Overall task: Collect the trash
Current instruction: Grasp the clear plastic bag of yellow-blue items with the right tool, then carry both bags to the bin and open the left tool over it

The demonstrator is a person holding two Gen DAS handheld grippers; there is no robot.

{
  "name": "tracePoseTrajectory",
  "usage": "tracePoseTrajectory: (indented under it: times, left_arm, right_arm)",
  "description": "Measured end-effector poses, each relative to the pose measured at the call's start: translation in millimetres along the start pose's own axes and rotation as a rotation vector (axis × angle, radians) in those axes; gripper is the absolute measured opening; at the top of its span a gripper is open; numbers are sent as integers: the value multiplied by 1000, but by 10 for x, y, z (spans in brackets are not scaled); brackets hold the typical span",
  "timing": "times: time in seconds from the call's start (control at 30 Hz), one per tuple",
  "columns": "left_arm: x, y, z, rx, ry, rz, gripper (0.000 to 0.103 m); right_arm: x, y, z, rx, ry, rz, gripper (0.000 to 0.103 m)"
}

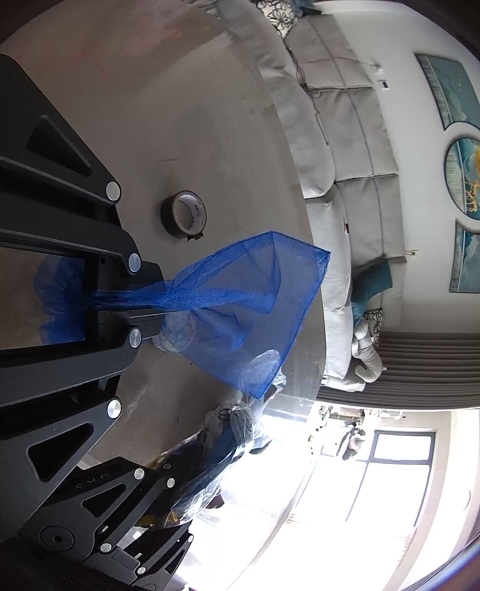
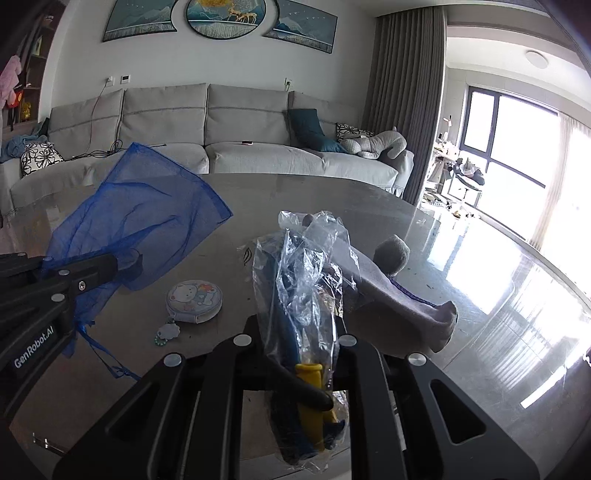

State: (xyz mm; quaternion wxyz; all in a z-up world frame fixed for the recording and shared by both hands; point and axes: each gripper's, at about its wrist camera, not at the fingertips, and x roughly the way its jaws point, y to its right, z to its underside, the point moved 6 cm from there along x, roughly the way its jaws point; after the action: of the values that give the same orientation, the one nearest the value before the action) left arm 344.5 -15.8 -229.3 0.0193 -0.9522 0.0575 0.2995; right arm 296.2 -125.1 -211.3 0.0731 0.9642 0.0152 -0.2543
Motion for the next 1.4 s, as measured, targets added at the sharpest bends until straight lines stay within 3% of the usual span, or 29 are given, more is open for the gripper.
tracePoseTrajectory:
  times: [0.27, 0.53, 0.8, 1.07, 1.4]
  left_arm:
    - [-357, -146, -60, -50, 14, -4, 2]
    - [-719, 5, -32, -29, 34, 44, 2]
    - [-939, 773, 238, 77, 12, 193, 2]
    - [-882, 1609, 734, 193, -96, 332, 2]
    - [-588, 2307, 1261, 289, -239, 389, 2]
  right_arm:
    - [-602, -231, -306, -26, 96, -61, 14]
    - [-1174, -71, -375, -12, 138, -21, 14]
    - [-1556, 441, 9, 33, 88, 119, 15]
    - [-1772, 1041, 575, 110, 9, 250, 15]
    - [-1742, 1419, 841, 167, -29, 310, 15]
